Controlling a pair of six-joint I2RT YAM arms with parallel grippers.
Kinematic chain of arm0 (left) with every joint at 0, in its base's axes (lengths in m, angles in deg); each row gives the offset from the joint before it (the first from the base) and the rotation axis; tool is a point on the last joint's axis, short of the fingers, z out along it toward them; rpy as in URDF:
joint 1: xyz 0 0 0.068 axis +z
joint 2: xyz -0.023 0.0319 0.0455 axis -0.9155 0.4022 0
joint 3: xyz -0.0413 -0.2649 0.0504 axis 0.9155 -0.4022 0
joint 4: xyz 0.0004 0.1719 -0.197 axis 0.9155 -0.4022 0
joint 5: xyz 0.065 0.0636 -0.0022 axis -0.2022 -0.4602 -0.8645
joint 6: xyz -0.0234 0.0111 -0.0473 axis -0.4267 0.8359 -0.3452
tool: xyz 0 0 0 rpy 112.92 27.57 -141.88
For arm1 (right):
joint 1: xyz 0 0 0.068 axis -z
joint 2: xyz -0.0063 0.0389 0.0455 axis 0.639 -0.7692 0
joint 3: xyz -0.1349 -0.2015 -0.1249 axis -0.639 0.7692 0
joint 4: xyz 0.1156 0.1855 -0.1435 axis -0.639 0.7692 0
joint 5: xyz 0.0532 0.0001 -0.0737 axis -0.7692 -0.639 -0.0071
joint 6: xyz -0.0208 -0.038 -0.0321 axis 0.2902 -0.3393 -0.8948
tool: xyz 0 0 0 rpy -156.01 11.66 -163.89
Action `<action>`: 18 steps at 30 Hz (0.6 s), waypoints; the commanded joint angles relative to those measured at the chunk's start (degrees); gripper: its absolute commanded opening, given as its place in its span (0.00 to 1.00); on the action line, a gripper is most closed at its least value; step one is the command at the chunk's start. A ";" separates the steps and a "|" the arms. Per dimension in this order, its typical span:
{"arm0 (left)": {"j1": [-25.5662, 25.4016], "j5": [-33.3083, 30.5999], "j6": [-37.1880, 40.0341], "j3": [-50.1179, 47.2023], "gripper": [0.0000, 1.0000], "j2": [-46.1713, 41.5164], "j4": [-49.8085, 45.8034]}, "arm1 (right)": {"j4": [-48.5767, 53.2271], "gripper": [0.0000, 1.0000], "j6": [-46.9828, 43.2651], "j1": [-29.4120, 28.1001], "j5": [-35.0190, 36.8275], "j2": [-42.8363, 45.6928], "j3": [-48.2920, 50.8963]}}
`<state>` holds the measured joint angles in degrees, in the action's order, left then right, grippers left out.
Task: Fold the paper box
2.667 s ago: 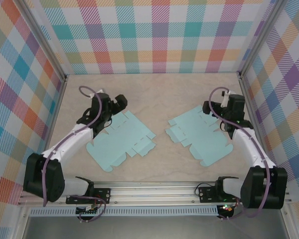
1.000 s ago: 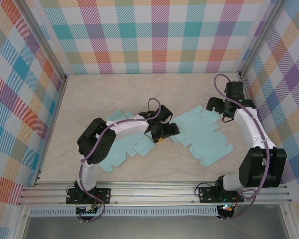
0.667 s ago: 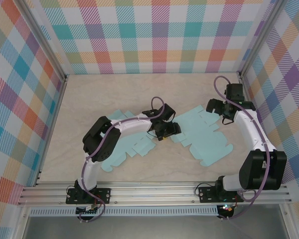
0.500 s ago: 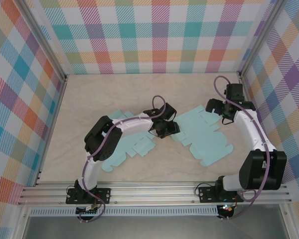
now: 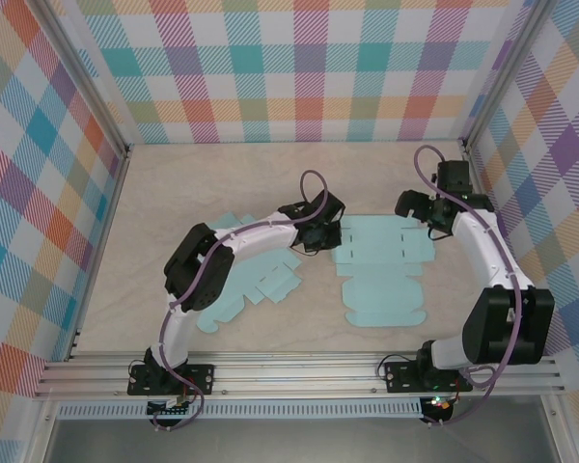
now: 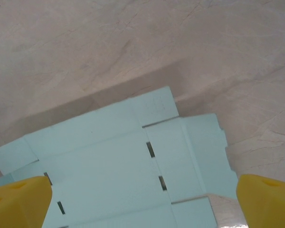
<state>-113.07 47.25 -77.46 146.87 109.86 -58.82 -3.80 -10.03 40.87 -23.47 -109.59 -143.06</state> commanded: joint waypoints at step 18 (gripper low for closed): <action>15.14 12.93 36.76 1.58 0.00 -8.35 6.09 | -6.21 1.00 -0.61 1.94 -21.61 -9.56 -4.28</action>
<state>-97.77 55.49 -45.79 146.87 101.53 -54.60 -6.19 -8.67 41.67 -40.17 -117.85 -149.20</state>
